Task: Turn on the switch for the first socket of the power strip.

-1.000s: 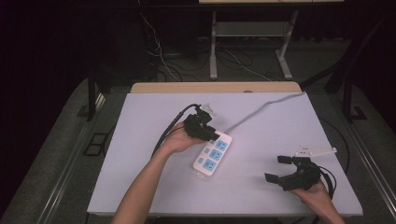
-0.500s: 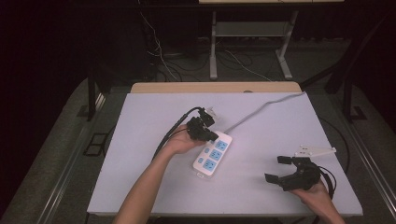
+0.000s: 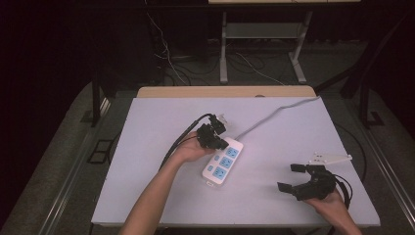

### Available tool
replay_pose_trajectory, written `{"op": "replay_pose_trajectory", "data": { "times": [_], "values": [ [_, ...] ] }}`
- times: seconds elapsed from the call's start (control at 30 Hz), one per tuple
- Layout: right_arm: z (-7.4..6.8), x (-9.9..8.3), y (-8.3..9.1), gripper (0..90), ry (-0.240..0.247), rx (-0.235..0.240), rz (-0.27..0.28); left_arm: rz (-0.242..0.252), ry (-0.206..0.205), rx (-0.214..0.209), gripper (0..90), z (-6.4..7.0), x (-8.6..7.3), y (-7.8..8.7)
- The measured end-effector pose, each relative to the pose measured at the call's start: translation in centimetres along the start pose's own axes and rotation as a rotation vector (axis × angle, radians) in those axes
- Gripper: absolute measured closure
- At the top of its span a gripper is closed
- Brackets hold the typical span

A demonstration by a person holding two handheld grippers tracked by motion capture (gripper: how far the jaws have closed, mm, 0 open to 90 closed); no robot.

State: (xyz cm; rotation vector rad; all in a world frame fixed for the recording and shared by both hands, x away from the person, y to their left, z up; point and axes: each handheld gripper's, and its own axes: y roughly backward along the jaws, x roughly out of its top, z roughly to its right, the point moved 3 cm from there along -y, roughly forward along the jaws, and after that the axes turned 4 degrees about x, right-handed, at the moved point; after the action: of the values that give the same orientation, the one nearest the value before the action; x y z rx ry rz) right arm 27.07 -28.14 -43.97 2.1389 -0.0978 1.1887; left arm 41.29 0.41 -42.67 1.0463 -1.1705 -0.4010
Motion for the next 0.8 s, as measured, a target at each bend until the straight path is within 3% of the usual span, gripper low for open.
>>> {"op": "replay_pose_trajectory", "data": {
  "times": [0.43,0.53,0.8],
  "values": [
    [-0.06,-0.02,-0.03,0.3,0.005,0.003,-0.004,0.007,0.021,-0.023,89.4,-0.17,-0.20,-0.12],
    [-0.08,0.00,0.01,0.3,0.008,0.000,-0.005,0.031,0.030,-0.050,89.5,-0.45,-0.52,-0.25],
    [0.04,0.00,0.17,0.3,0.006,-0.004,-0.001,0.046,0.042,-0.045,89.7,-0.37,-0.76,-0.31]
  ]
}}
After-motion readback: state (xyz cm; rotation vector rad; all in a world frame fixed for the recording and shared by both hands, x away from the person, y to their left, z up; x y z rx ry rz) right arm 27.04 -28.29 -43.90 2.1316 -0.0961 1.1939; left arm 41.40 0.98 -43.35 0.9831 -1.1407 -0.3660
